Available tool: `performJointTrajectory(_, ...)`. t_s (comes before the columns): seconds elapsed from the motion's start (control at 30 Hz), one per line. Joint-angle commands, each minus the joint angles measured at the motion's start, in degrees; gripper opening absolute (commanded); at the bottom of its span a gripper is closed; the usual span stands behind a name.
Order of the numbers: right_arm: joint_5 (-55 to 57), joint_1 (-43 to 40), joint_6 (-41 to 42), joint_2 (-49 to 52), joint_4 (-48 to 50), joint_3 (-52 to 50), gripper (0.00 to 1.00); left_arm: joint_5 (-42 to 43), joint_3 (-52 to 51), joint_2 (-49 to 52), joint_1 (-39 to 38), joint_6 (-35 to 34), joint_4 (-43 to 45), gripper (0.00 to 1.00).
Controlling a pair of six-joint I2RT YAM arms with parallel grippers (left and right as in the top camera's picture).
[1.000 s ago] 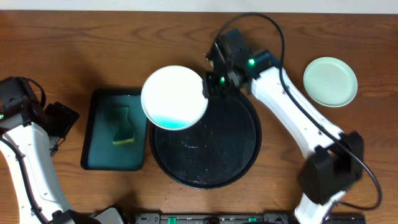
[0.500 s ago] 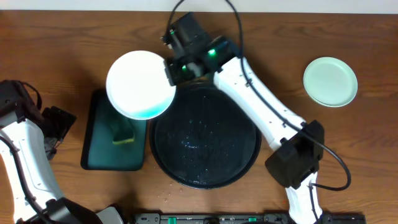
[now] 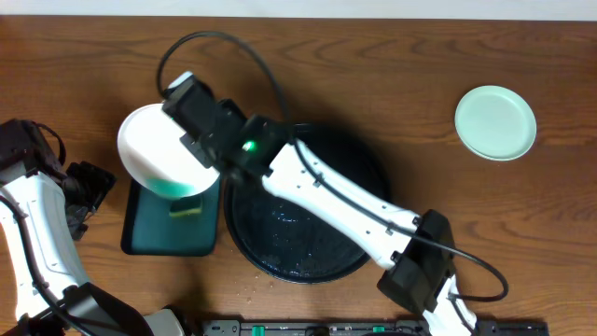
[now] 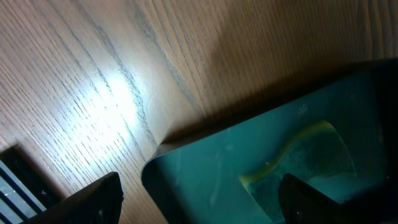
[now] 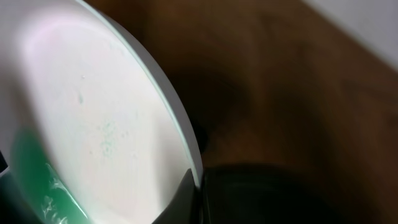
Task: Clean dirty plates on tray and stack at the side
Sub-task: 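Swing the white plate over the water tray with the right gripper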
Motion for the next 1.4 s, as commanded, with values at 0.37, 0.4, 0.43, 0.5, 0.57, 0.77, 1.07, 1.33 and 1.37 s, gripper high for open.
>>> performJointTrajectory(0.37, 35.3, 10.0, -30.8, 0.3, 13.9, 1.6, 0.01, 0.2, 1.1, 0.1, 0.3, -0.9, -0.5, 0.81)
performJointTrajectory(0.4, 36.4, 10.5, -32.8, 0.3, 15.1, 1.6, 0.01, 0.2, 1.1, 0.1, 0.3, -0.9, -0.6, 0.81)
performJointTrajectory(0.43, 37.4, 11.0, -34.5, 0.3, 16.2, 1.6, 0.01, 0.2, 1.1, 0.1, 0.3, -0.9, -0.6, 0.81)
performJointTrajectory(0.5, 38.9, 11.9, -38.8, 0.3, 17.9, 1.5, 0.01, 0.2, 1.1, 0.1, 0.3, -0.9, -0.6, 0.81)
performJointTrajectory(0.57, 39.8, 12.4, -42.5, 0.3, 18.8, 1.5, 0.01, 0.2, 1.1, 0.1, 0.3, -0.9, -0.6, 0.81)
performJointTrajectory(0.77, 43.3, 13.1, -53.5, 0.3, 22.1, 1.5, 0.01, 0.3, 1.1, 0.1, 0.3, -1.2, -0.6, 0.81)
performJointTrajectory(1.07, 44.9, 14.0, -58.4, 0.3, 26.0, 1.5, 0.01, 0.6, 1.1, 0.1, 0.3, -1.2, -0.6, 0.81)
performJointTrajectory(1.33, 45.6, 14.8, -54.3, 0.3, 25.6, 1.4, 0.01, 0.6, 1.1, 0.1, 0.3, -1.2, -0.6, 0.81)
performJointTrajectory(1.37, 43.3, 14.4, -51.5, 0.3, 24.2, 1.4, 0.01, 0.6, 1.1, 0.1, 0.3, -1.2, -0.6, 0.81)
